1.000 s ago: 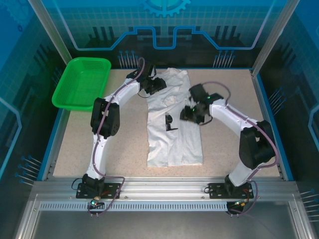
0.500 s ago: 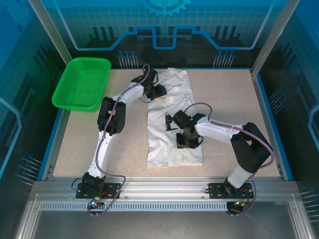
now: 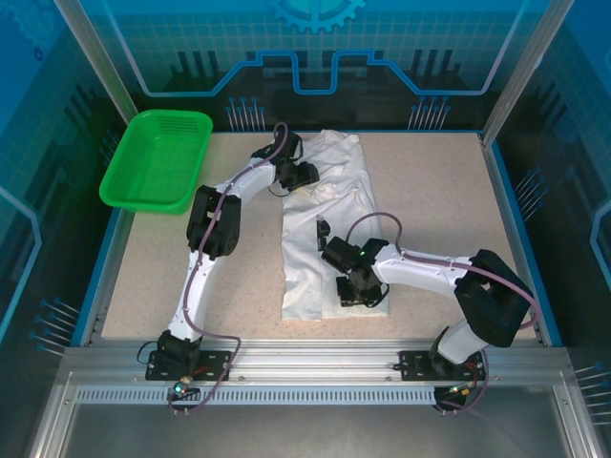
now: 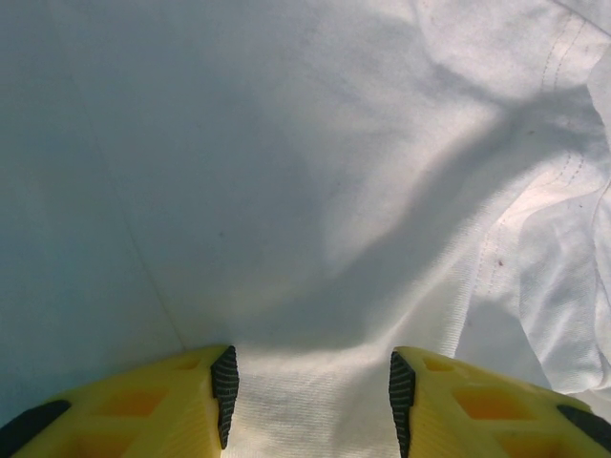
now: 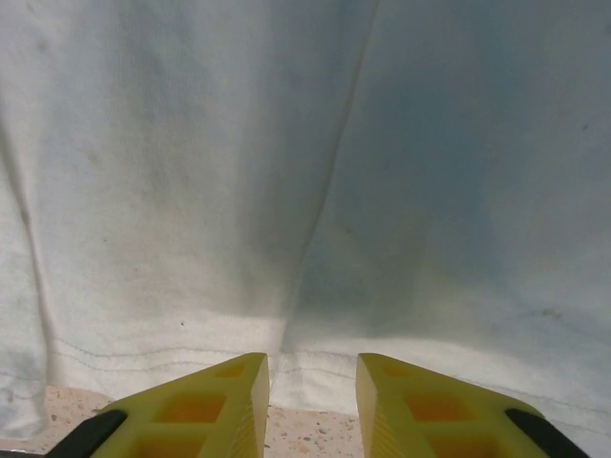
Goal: Fold and stack the t-shirts
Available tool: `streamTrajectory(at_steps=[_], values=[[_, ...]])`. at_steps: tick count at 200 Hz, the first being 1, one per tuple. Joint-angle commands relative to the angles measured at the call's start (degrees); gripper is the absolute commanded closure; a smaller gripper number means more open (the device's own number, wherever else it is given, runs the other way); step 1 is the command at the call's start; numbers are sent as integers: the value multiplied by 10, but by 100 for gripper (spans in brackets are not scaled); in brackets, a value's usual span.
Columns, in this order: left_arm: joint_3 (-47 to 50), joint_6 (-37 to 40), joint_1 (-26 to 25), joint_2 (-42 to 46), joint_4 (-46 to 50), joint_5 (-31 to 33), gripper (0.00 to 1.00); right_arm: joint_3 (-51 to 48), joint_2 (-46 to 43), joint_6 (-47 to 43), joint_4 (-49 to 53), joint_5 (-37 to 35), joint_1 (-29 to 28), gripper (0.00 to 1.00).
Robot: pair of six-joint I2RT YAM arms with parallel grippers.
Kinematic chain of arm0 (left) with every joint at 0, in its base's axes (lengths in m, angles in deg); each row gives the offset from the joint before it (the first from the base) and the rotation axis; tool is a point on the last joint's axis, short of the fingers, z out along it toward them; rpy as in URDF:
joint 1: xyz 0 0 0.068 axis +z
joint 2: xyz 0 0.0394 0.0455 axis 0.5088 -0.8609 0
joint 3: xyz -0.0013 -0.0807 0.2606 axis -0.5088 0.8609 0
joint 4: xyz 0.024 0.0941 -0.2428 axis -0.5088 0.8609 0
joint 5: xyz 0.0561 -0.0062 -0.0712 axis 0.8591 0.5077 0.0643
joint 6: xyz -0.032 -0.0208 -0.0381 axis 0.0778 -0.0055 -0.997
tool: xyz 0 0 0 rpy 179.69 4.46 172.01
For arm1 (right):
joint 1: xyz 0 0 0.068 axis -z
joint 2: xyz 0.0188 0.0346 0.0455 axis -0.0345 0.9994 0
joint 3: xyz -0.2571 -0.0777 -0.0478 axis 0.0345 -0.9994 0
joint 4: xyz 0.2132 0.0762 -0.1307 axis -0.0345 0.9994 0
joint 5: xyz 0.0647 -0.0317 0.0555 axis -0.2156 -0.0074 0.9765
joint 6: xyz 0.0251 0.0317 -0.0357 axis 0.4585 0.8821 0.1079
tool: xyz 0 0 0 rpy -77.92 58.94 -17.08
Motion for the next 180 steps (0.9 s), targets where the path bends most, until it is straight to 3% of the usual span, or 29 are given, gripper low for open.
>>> streamTrajectory(at_steps=[1, 98, 141, 180], values=[[2, 8, 3, -14, 7, 15, 51, -11, 2, 24, 1, -6, -11, 71], [3, 9, 3, -14, 6, 17, 50, -7, 44, 24, -19, 8, -25, 74], [-2, 10, 7, -19, 7, 21, 49, -11, 39, 20, -24, 5, -41, 89], [-27, 13, 7, -34, 23, 30, 49, -11, -1, -26, -6, -9, -78, 91]])
